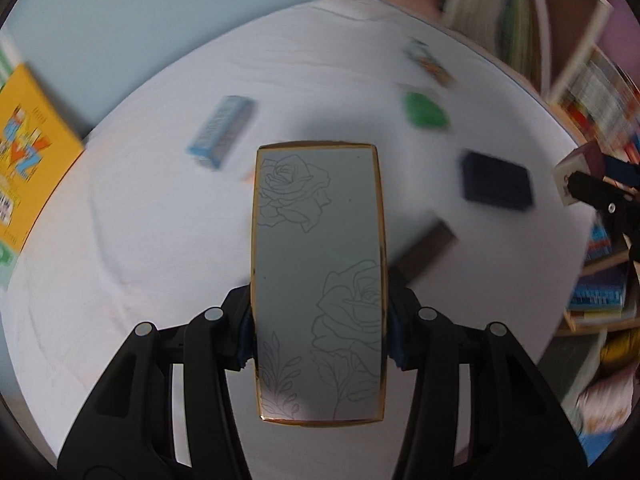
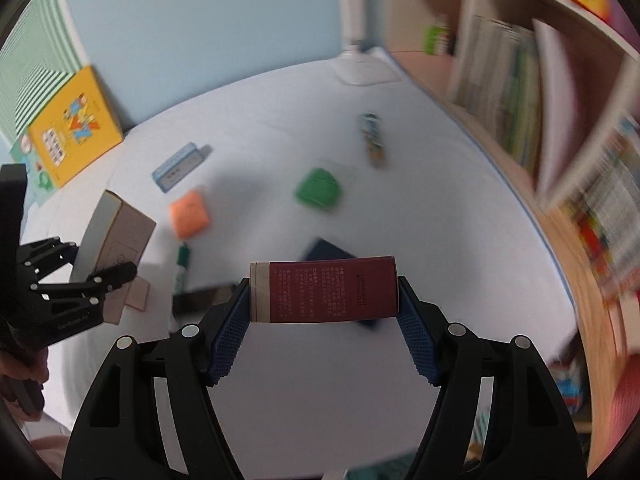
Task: Collect trash
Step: 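Carry both boxes to the teal wastebasket and open both tools to drop them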
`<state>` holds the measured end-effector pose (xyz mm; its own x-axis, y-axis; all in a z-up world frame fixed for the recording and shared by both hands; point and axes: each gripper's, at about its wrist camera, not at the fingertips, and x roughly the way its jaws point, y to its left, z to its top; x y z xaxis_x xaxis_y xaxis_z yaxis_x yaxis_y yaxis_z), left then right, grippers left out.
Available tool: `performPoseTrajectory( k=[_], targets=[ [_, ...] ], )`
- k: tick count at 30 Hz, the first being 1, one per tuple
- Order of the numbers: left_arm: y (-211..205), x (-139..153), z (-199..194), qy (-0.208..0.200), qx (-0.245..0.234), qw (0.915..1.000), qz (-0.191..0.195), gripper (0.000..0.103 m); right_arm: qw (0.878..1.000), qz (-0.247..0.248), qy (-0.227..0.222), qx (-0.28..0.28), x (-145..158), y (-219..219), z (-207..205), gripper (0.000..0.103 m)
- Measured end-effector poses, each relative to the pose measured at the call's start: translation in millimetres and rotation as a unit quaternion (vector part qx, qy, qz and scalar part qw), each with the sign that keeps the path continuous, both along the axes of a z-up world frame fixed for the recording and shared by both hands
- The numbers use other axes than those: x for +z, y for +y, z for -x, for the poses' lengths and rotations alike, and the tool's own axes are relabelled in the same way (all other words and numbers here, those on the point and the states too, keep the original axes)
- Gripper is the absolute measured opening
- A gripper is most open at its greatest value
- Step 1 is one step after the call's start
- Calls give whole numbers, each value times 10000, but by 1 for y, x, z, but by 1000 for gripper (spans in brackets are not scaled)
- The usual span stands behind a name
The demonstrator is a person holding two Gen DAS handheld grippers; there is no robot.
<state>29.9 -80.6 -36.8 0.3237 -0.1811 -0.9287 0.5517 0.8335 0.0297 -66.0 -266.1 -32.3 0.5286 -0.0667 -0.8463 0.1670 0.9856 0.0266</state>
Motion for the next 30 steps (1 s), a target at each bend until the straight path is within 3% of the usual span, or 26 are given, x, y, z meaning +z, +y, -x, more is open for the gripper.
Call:
performPoseTrajectory(
  k=[6,13,20,30],
  targets=[
    [-36,0,49,-10,-1060,9944,-29,47,9949,-21,-82,-1009,-1,-20,84,70],
    [-81,-5,115,40,-2171,9761,-120,47,9796,-163,44,-2001,-14,-34,176,70],
    [-133,-11,187,194,-3068,9514,-170,47,9604,-450,182,-2742,-38,-62,260,70],
    [-216,-43,294,590,-4182,9052,-473,47,9333,-874,321,-3469,-60,-101,366,70]
  ],
)
